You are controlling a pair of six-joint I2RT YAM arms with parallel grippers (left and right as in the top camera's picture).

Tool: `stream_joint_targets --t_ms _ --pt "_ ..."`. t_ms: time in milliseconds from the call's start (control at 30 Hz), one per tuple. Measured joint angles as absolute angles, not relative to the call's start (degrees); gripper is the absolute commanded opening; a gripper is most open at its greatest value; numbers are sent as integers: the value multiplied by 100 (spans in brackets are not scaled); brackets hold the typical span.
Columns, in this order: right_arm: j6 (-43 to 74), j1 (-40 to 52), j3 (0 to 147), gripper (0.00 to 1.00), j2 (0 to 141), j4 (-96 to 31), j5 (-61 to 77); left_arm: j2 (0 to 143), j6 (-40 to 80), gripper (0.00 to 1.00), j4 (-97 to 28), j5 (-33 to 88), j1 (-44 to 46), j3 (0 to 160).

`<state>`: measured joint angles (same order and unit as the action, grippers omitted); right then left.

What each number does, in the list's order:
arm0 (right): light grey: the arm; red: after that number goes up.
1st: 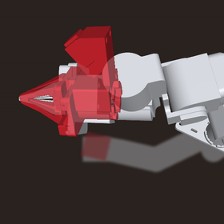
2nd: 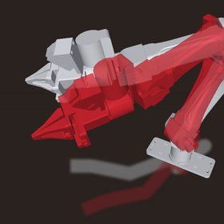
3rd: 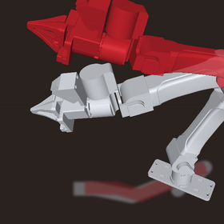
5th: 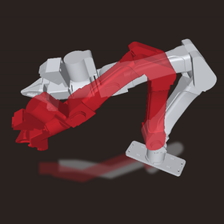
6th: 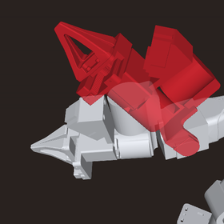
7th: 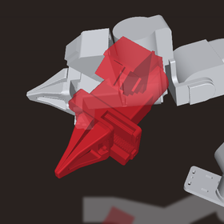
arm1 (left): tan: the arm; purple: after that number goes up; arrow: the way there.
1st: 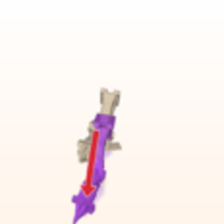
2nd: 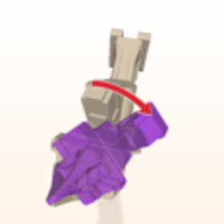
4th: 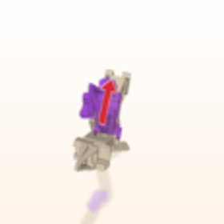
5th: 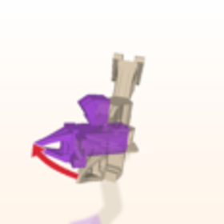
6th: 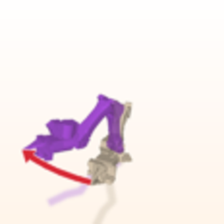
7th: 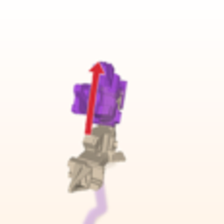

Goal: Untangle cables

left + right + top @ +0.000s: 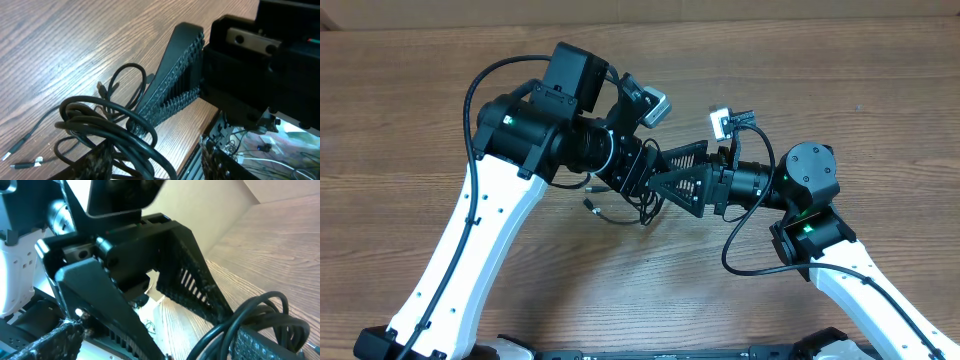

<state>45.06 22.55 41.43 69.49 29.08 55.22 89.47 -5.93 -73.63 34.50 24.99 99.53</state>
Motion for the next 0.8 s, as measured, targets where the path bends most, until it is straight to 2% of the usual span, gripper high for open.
stream_joint_targets --t_ms 100,267,433,667,800 --pt "4506 2255 4143 90 6949 2906 5516 8989 -593 52 -7360 3452 2502 9806" --pt "4506 2255 4143 90 6949 2908 5509 9148 -552 24 -7336 3428 2502 9581" --pt "4506 2257 4143 90 6949 2910 5505 9207 -467 11 -7330 3227 2502 9520" --pt "4506 2255 4143 90 6949 2912 5483 9207 -462 4 -7220 3131 2504 9518" --pt "4508 2255 4143 89 6949 2910 5463 9207 -462 4 -7155 3100 2504 9518"
